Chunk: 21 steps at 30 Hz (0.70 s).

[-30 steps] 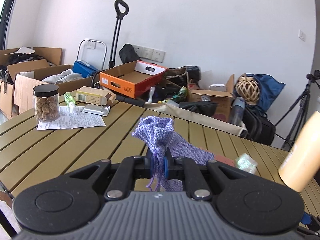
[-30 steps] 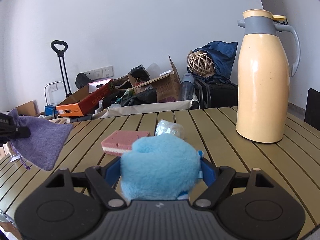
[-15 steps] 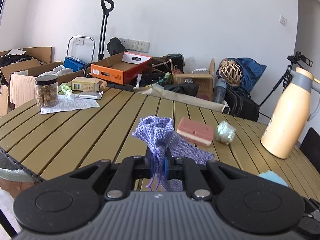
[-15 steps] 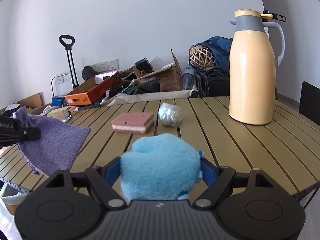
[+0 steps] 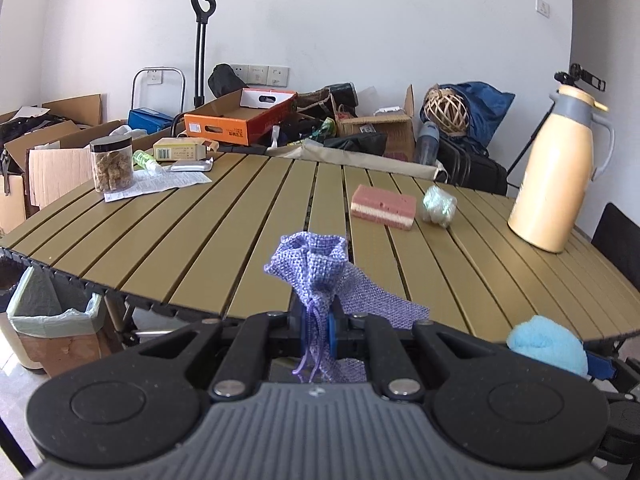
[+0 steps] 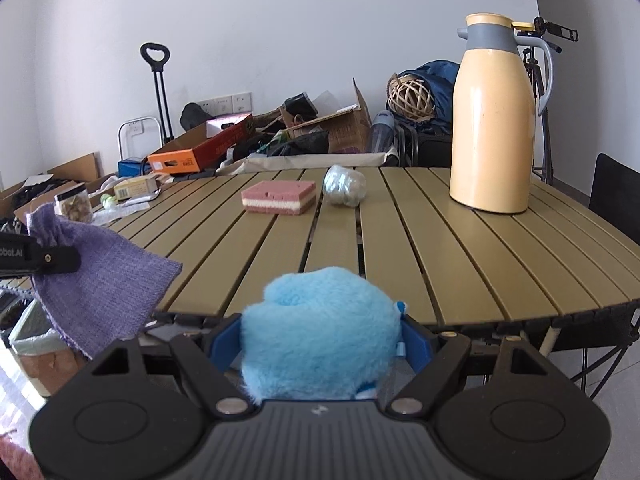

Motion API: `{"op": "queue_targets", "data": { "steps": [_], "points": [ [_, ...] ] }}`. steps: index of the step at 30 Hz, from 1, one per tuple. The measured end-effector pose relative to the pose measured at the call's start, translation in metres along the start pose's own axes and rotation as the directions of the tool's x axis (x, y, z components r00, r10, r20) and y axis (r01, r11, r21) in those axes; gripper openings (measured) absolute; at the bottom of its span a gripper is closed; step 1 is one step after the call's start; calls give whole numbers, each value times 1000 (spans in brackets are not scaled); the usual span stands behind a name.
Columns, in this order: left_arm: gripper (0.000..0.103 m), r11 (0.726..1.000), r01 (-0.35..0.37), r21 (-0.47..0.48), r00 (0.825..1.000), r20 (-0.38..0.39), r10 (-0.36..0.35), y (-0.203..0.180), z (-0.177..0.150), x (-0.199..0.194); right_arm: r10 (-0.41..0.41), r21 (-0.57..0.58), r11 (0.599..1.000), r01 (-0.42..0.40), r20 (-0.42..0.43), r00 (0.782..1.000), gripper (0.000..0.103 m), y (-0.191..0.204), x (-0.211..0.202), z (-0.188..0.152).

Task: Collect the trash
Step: 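Carry the blue plush and lavender pouch down over the black bin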

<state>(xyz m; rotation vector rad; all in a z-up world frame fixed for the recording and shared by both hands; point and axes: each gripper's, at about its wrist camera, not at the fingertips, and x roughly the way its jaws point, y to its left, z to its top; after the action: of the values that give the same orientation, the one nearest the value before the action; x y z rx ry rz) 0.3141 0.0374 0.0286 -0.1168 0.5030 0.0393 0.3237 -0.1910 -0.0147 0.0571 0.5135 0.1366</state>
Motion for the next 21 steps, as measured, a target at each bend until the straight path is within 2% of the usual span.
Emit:
{"op": "queue_targets", "data": {
  "steps": [14,21],
  "points": [
    [10,998,3,64,993,-119,4,13,-58,-12,51,-30,998,-55,-136,989,80,4,-17,-56],
    [10,995,-6,99,979,-203,26,19,-91,-4,60,-39,997,-69,-209,976,80,3,-13,-76]
  ]
}}
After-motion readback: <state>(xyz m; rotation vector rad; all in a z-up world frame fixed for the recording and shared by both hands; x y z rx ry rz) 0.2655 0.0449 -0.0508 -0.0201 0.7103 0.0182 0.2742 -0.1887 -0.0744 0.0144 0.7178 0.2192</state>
